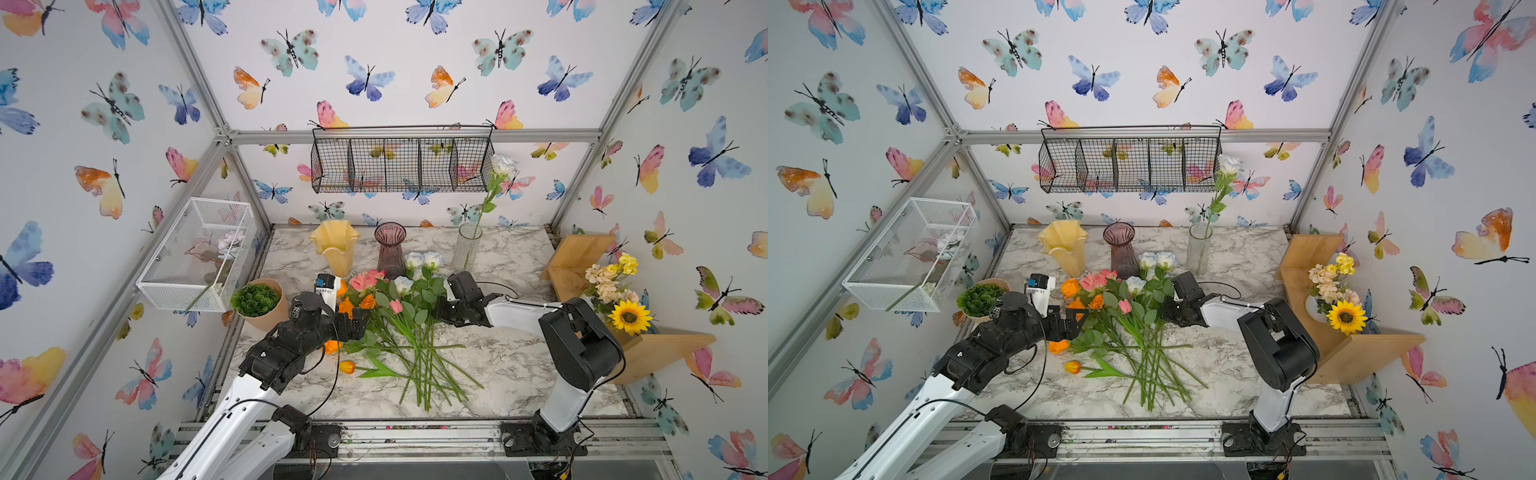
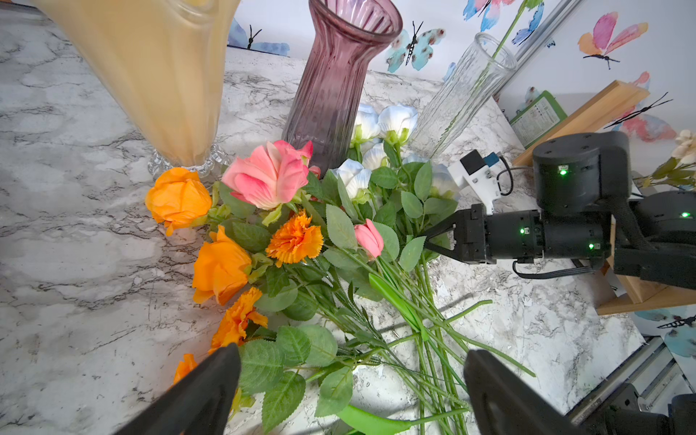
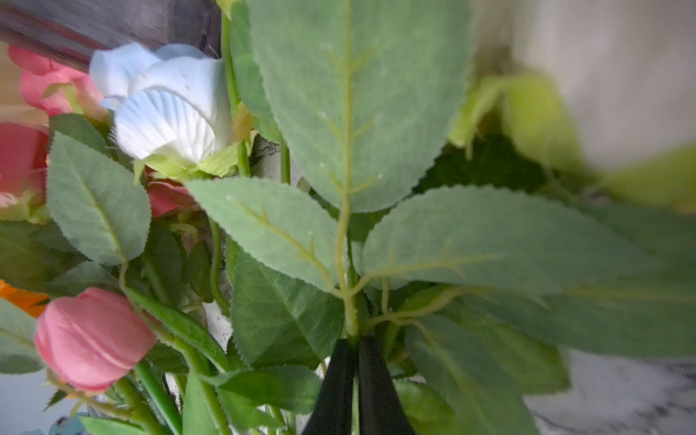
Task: Arrange the flowers in different vases according to their colors
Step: Pick up the flower at the center of the board.
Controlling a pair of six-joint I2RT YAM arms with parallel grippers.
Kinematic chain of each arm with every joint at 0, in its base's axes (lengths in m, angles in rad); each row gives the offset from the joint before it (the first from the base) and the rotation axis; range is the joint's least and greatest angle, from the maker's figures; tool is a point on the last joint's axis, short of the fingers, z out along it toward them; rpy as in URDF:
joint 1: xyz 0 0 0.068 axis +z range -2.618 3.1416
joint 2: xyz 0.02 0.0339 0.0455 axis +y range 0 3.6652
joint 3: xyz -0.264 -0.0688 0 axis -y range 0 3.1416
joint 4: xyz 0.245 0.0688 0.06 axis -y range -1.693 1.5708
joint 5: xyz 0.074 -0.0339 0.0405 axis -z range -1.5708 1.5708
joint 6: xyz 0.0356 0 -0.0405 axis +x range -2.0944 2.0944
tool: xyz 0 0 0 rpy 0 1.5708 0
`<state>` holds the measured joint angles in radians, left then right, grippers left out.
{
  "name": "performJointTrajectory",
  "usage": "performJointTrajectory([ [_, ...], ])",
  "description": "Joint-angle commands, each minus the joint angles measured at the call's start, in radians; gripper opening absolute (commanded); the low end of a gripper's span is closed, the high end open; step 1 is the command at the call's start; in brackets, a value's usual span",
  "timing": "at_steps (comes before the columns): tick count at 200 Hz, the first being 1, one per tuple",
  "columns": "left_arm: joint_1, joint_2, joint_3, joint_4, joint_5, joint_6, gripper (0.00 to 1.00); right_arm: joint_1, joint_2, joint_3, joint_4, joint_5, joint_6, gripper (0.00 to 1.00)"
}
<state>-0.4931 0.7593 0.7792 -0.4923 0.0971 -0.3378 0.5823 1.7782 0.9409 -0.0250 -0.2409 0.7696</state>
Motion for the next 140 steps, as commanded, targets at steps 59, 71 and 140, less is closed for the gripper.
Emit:
performJointTrajectory([
  [59, -0.005, -0.001, -0.009, -0.009, -0.020, 0.005, 0.99, 0.004, -0.054, 0.102, -0.061, 0.084, -0.089, 0.02],
  [71, -0.005, -0.002, -0.009, -0.009, -0.022, 0.005, 0.99, 0.004, -0.064, 0.116, -0.063, 0.102, -0.118, 0.02],
  [140, -0.004, -0.006, -0.009, -0.009, -0.025, 0.005, 0.99, 0.004, -0.192, 0.141, 0.009, 0.188, -0.277, 0.02],
])
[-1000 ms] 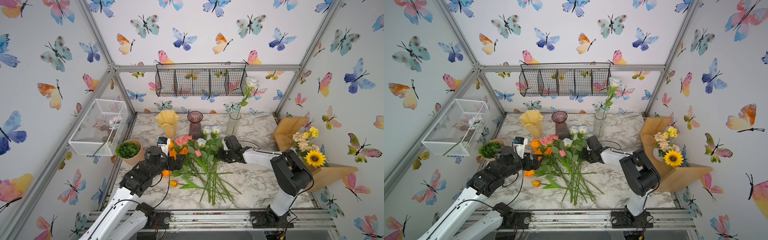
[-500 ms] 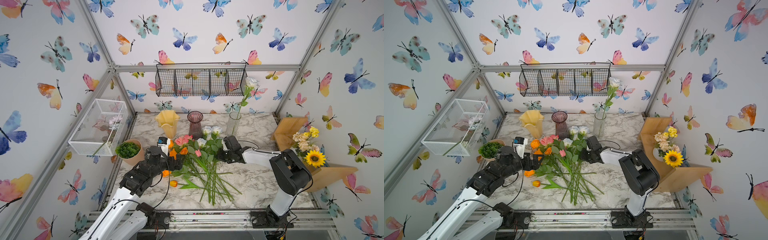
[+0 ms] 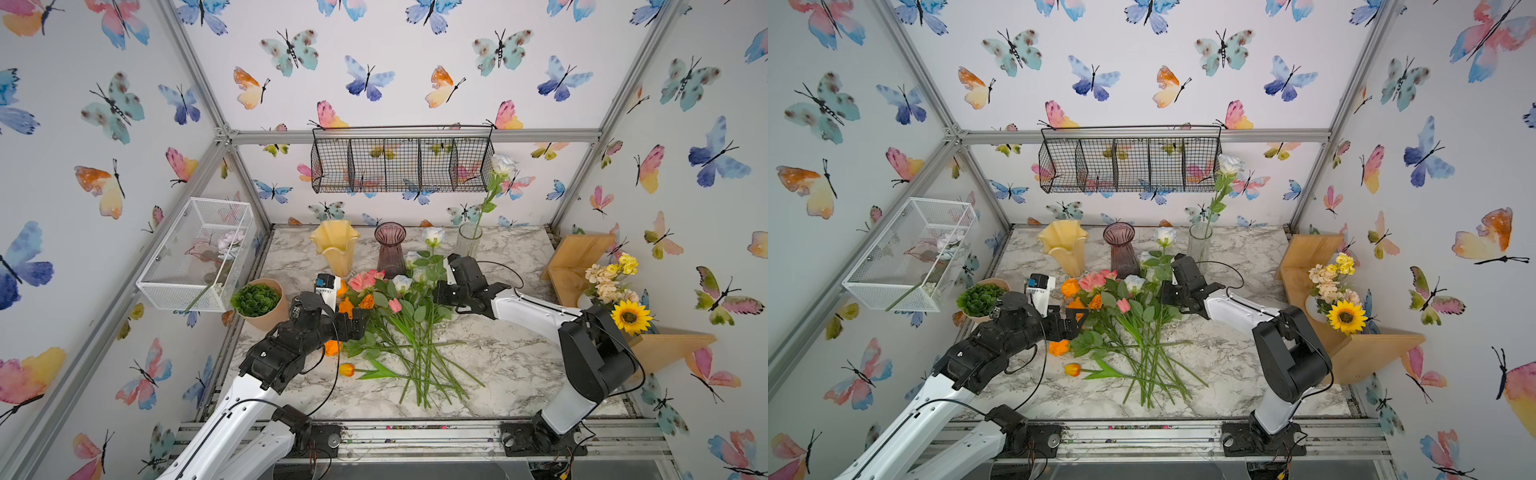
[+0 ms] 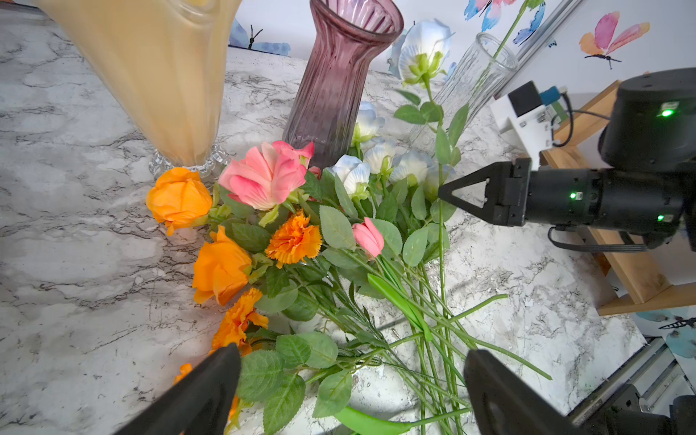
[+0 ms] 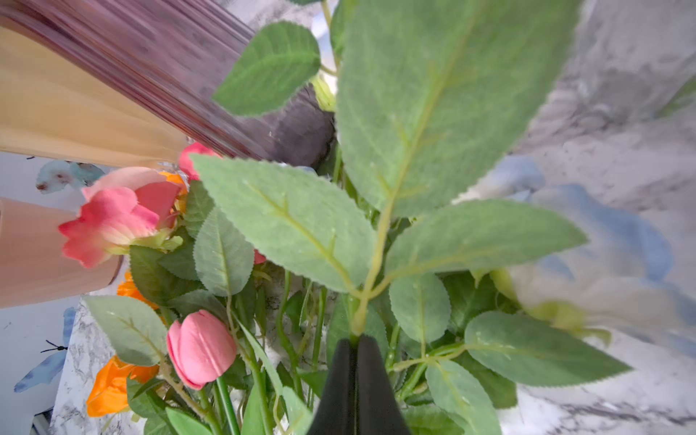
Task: Arrange the flowers in different vases according to their colors
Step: Pick up the flower at the center of the board, then insert the flower into the vase.
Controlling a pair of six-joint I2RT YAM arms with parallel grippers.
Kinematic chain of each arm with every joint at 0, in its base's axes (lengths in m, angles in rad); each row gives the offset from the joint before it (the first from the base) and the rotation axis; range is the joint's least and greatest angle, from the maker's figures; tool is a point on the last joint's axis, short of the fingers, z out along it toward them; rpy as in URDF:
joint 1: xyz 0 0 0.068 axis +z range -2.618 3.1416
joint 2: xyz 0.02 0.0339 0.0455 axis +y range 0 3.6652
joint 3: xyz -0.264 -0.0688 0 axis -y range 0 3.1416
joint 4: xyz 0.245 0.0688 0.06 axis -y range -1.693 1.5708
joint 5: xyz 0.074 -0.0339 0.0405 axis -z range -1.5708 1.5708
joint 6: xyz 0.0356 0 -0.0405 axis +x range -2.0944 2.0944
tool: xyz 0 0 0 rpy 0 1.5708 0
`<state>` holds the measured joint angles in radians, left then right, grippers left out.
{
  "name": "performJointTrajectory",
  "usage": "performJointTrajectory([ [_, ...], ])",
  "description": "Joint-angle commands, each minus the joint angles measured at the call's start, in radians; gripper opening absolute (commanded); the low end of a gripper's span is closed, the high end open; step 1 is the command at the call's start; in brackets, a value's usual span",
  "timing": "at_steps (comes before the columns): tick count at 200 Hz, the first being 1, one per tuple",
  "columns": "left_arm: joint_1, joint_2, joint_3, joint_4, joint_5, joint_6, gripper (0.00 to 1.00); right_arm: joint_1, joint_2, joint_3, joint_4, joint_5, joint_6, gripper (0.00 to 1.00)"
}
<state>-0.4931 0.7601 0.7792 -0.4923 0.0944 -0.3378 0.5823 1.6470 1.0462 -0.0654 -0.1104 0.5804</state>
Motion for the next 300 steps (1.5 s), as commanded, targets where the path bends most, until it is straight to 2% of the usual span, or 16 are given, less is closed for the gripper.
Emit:
performJointTrajectory([
  [1, -0.005, -0.007, -0.009, -0.009, -0.022, 0.005, 0.99, 0.004, -0.062, 0.036, 0.050, 0.056, -0.090, 0.02],
  [111, -0.006, -0.025, -0.010, -0.009, -0.029, 0.003, 0.99, 0.004, -0.237, 0.123, 0.201, 0.106, -0.310, 0.02],
  [190, -0.005, -0.030, -0.011, -0.009, -0.038, 0.002, 0.99, 0.004, -0.298, 0.285, 0.275, 0.210, -0.491, 0.02],
  [231, -0.005, -0.033, -0.010, -0.009, -0.045, 0.002, 0.99, -0.007, -0.282, 0.362, 0.380, 0.310, -0.614, 0.02],
  [300, -0.005, -0.054, -0.009, -0.009, -0.049, 0.000, 0.99, -0.130, -0.190, 0.492, 0.480, 0.350, -0.602, 0.02],
])
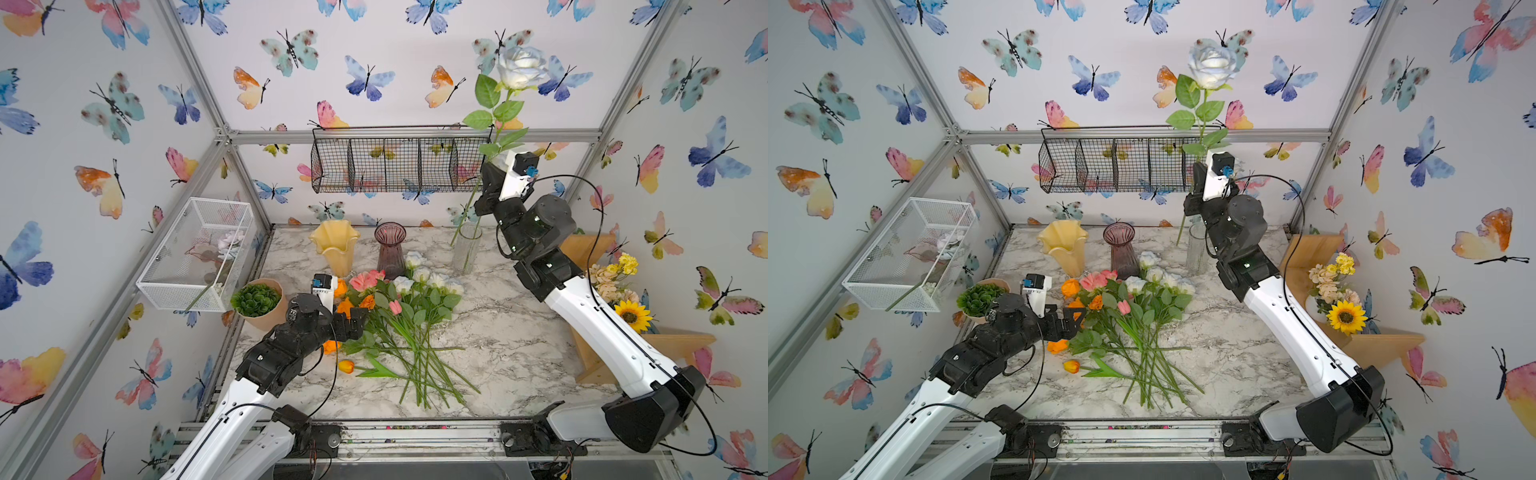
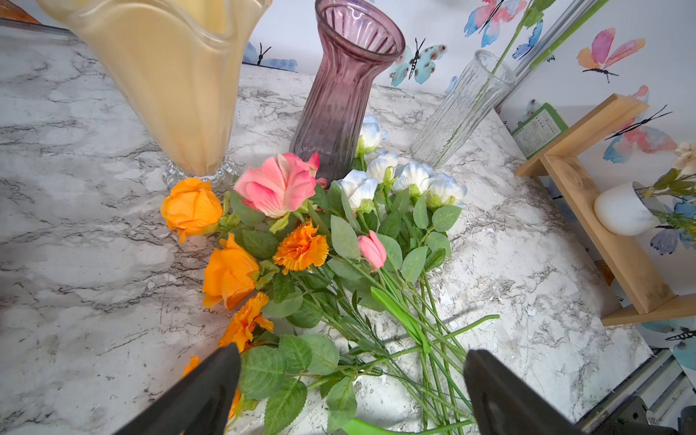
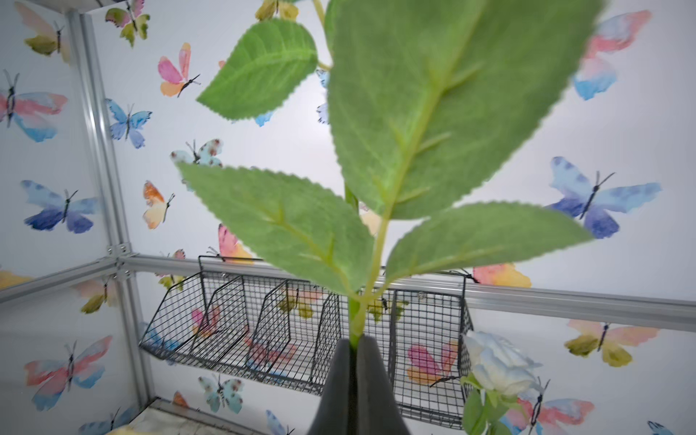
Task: Arrange the flowers in different vases according to their colors
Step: Insert the flower into the vase.
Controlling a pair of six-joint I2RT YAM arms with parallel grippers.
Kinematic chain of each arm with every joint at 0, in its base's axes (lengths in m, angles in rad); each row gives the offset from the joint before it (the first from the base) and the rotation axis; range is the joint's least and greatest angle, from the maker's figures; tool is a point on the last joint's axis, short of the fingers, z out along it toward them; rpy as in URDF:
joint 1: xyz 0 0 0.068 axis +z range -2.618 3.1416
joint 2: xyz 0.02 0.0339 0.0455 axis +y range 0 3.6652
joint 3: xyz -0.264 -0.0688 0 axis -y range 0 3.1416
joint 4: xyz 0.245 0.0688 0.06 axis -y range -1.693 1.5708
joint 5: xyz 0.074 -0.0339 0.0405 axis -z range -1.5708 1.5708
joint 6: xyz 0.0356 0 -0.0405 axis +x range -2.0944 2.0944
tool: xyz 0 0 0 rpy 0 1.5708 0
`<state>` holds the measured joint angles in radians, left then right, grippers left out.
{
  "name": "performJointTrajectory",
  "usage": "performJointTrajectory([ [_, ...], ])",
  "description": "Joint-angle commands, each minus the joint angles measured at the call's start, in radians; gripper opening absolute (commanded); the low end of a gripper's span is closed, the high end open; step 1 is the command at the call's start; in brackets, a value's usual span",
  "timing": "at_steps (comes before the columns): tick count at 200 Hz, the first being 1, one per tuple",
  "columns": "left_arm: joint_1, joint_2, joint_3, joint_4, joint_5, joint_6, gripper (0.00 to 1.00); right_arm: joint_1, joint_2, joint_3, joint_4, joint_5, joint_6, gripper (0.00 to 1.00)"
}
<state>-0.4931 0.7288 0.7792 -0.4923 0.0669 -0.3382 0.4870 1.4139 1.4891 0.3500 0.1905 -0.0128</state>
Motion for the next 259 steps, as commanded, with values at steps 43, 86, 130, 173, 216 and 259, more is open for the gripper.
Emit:
performJointTrajectory([
  [43, -0.004, -0.043, -0.014, -0.003, -0.016, 0.002, 0.99, -0.080, 0.090, 0.047, 0.133, 0.064, -0.011, 0.02],
  [86, -0.004, -0.046, -0.014, -0.003, -0.024, 0.002, 0.99, -0.099, 0.111, -0.042, 0.219, 0.089, -0.042, 0.02],
  [130, 0.015, -0.045, -0.014, 0.000, -0.014, 0.003, 0.99, -0.126, 0.139, -0.122, 0.310, 0.096, -0.015, 0.02],
  [173, 0.033, -0.047, -0.015, 0.003, -0.008, 0.002, 0.99, -0.128, 0.178, -0.192, 0.367, 0.109, -0.001, 0.02],
  [216, 0.041, -0.040, -0.015, 0.004, 0.002, 0.005, 0.99, -0.131, 0.217, -0.235, 0.377, 0.116, 0.029, 0.02],
  [259, 0.056, -0.040, -0.016, 0.008, 0.015, 0.007, 0.99, -0.131, 0.279, -0.175, 0.218, 0.109, 0.048, 0.22],
])
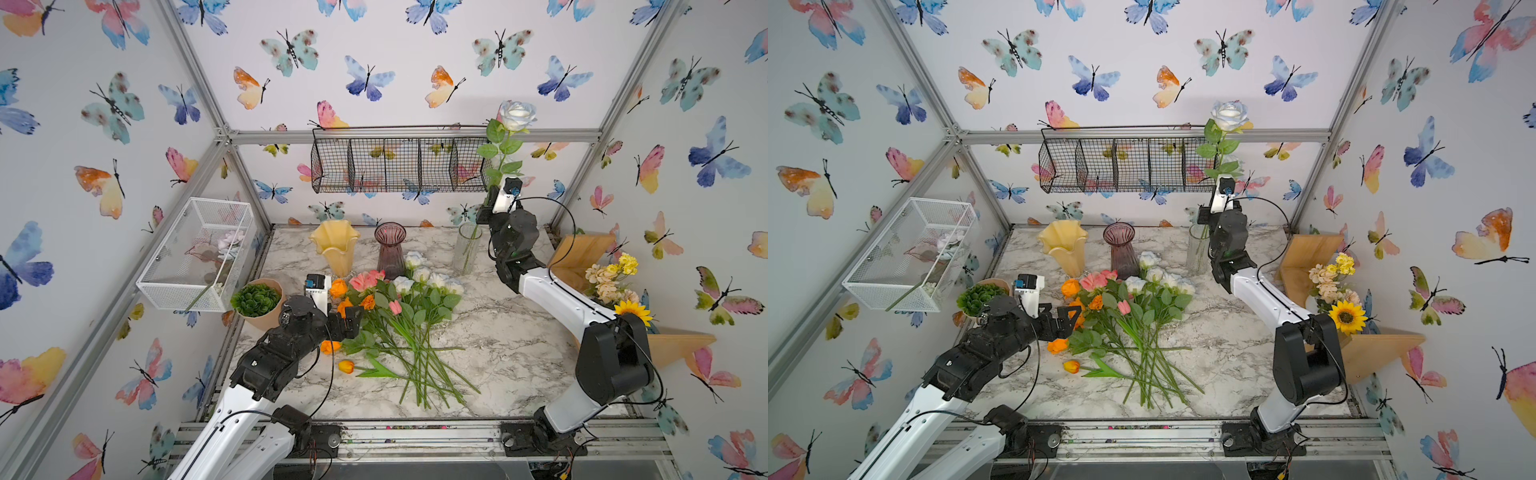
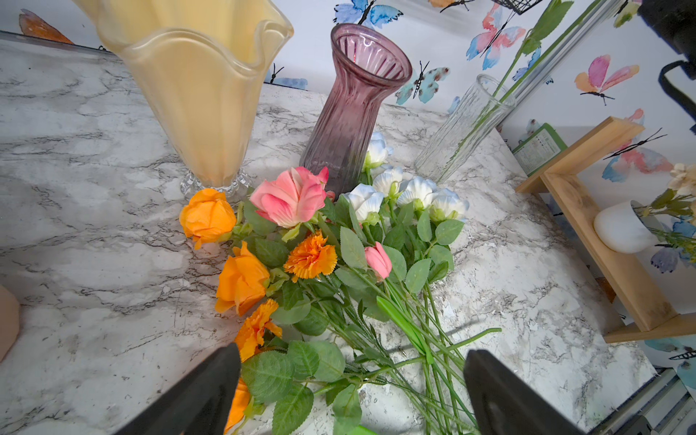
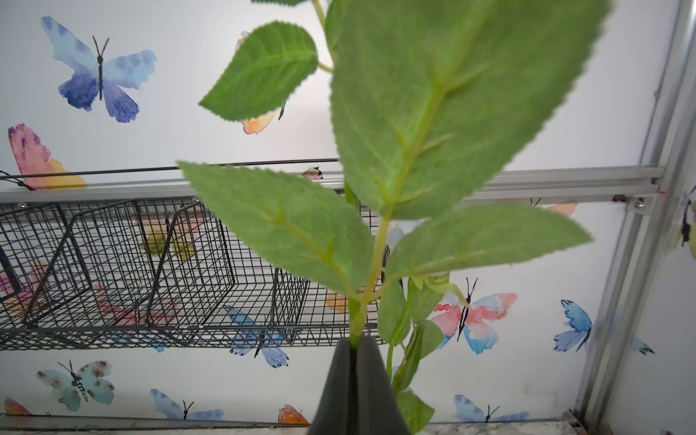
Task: Arrange the flowers in different vases according to their colors
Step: Insert the flower into the vase.
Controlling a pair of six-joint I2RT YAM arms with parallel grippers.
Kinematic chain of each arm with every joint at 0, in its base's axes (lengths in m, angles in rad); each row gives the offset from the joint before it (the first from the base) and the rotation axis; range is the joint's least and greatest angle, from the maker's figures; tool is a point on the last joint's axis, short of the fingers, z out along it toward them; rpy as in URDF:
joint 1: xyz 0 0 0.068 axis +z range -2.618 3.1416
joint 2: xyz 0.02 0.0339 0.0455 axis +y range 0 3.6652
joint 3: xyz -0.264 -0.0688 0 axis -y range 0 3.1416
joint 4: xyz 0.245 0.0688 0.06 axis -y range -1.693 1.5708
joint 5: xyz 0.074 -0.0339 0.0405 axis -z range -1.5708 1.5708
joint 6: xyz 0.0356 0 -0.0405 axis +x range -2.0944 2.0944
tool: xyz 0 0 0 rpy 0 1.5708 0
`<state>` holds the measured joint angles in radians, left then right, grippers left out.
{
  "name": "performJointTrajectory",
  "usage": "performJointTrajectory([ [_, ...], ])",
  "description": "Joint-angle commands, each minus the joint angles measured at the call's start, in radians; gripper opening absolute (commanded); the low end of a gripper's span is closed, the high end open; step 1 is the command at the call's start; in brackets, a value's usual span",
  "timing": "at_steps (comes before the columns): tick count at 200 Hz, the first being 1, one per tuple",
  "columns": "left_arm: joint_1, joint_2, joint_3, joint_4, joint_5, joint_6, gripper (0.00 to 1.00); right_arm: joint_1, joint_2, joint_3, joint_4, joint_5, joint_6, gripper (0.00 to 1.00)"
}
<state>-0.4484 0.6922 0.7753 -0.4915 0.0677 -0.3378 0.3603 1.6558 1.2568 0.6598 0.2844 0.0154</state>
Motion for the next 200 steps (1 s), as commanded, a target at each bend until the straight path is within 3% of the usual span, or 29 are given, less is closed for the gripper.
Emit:
performJointTrajectory([
  [1, 0.011, -0.003, -0.013, 0.008, 0.014, 0.007, 0.99, -0.004, 0.039, 0.060, -0.098, 0.015, 0.020, 0.23],
  [15, 0.015, -0.003, -0.013, 0.008, 0.015, 0.007, 0.99, -0.004, 0.047, 0.094, -0.163, 0.020, 0.034, 0.38],
  [42, 0.019, -0.005, -0.013, 0.008, 0.020, 0.008, 0.99, -0.004, -0.003, 0.066, -0.166, 0.034, 0.071, 0.57],
  [80, 0.021, -0.008, -0.013, 0.010, 0.025, 0.010, 0.99, -0.004, -0.088, 0.090, -0.285, 0.031, 0.113, 0.70],
  [125, 0.020, -0.013, -0.013, 0.010, 0.029, 0.010, 0.99, -0.004, -0.180, 0.160, -0.545, -0.002, 0.196, 0.72],
  [173, 0.021, -0.021, -0.014, 0.011, 0.033, 0.010, 0.99, -0.002, -0.266, 0.161, -0.902, -0.473, 0.364, 0.68],
  [200, 0.019, -0.018, -0.006, 0.011, 0.040, 0.005, 0.99, 0.074, -0.280, 0.099, -1.051, -0.602, 0.392, 0.61],
])
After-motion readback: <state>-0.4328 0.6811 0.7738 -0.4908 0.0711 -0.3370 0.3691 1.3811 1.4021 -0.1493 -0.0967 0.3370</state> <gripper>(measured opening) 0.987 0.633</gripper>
